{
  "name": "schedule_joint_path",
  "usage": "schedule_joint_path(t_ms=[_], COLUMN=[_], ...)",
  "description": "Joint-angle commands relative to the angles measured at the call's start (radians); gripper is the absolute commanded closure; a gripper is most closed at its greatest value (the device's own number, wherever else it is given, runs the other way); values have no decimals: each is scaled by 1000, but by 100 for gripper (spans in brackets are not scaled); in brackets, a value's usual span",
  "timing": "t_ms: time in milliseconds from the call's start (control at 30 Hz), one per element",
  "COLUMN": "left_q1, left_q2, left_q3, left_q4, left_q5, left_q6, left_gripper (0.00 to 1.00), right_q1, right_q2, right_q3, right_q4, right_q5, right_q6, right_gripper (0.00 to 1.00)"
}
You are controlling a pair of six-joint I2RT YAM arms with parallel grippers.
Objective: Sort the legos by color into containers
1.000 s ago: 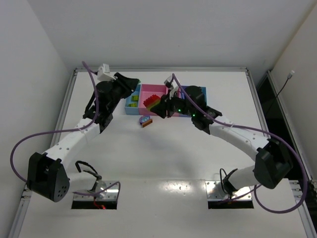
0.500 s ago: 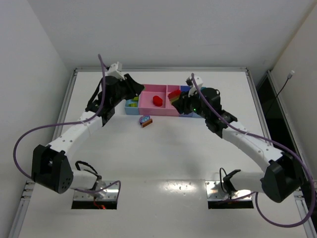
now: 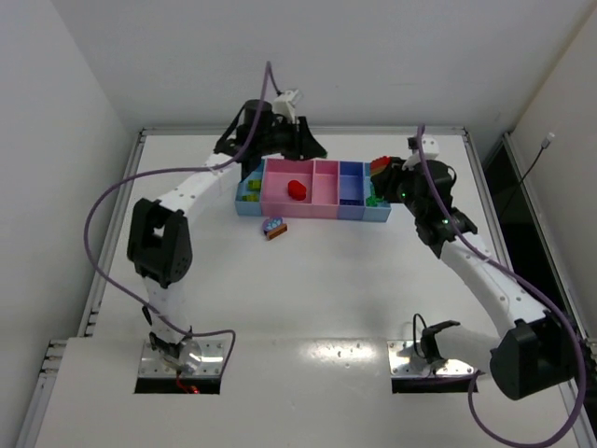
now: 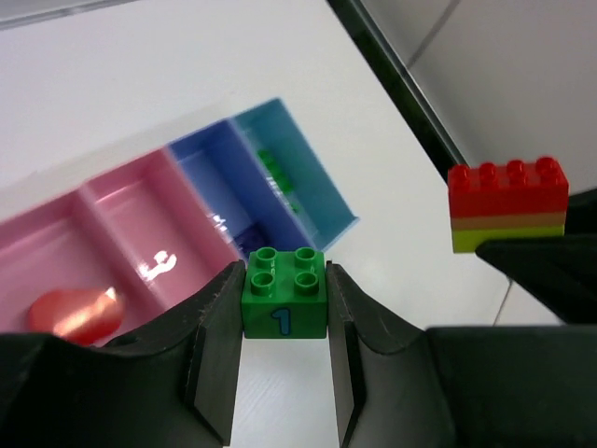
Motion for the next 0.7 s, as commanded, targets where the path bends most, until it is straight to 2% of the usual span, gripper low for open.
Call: schedule_joint_path(t_ms=[0, 233, 400, 533, 667], left_q1=[-74, -143, -185, -208, -217], left_q2=[95, 310, 431, 498, 552], left_q3=[143, 353, 529, 612, 643], left_q4=[-53, -113, -171, -171, -147], left_q5=[148, 215, 180, 180, 221], left_q6=[108, 201, 300, 323, 323], left_gripper=[100, 100, 100, 100, 95], right_q1=[-33, -79, -122, -143, -153], right_q2=[-57, -92, -101, -101, -92], right_q3=[22, 42, 42, 53, 62], right_q4=[-42, -130, -154, -165, -165], right_q5=[28, 37, 37, 26, 16], right_q6=[54, 64, 53, 44, 44], right_gripper=[100, 100, 100, 100, 100])
